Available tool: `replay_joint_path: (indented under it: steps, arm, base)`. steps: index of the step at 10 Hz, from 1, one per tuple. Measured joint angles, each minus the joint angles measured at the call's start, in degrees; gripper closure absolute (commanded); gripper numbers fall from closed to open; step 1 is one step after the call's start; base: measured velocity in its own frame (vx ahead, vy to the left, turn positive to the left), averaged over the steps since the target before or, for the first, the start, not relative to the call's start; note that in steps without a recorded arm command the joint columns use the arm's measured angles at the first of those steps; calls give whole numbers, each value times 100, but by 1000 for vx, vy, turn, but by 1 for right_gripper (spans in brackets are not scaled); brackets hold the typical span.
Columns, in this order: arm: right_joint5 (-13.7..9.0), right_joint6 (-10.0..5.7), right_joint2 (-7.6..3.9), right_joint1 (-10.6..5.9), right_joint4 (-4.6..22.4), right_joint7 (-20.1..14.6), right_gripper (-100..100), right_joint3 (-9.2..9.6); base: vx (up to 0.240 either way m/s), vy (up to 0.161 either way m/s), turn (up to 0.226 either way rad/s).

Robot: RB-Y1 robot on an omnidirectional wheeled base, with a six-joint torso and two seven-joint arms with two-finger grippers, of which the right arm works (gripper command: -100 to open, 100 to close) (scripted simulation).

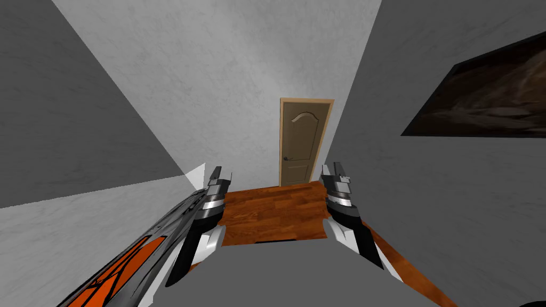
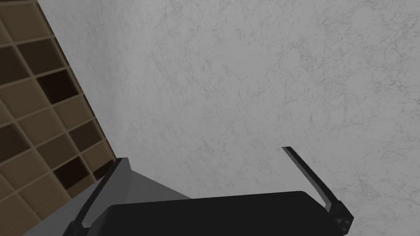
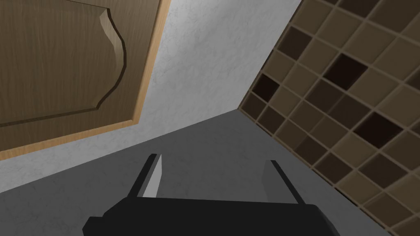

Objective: Pull the door open

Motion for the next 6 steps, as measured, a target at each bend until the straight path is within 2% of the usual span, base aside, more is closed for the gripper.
replay_joint_path:
  steps: [4, 6]
  arm:
    - [85, -52, -93, -197, 473, -119, -100, -27]
    - [147, -16, -115, -306, 660, -165, -100, -15]
  base:
    - [82, 9, -1]
    - [81, 1, 0]
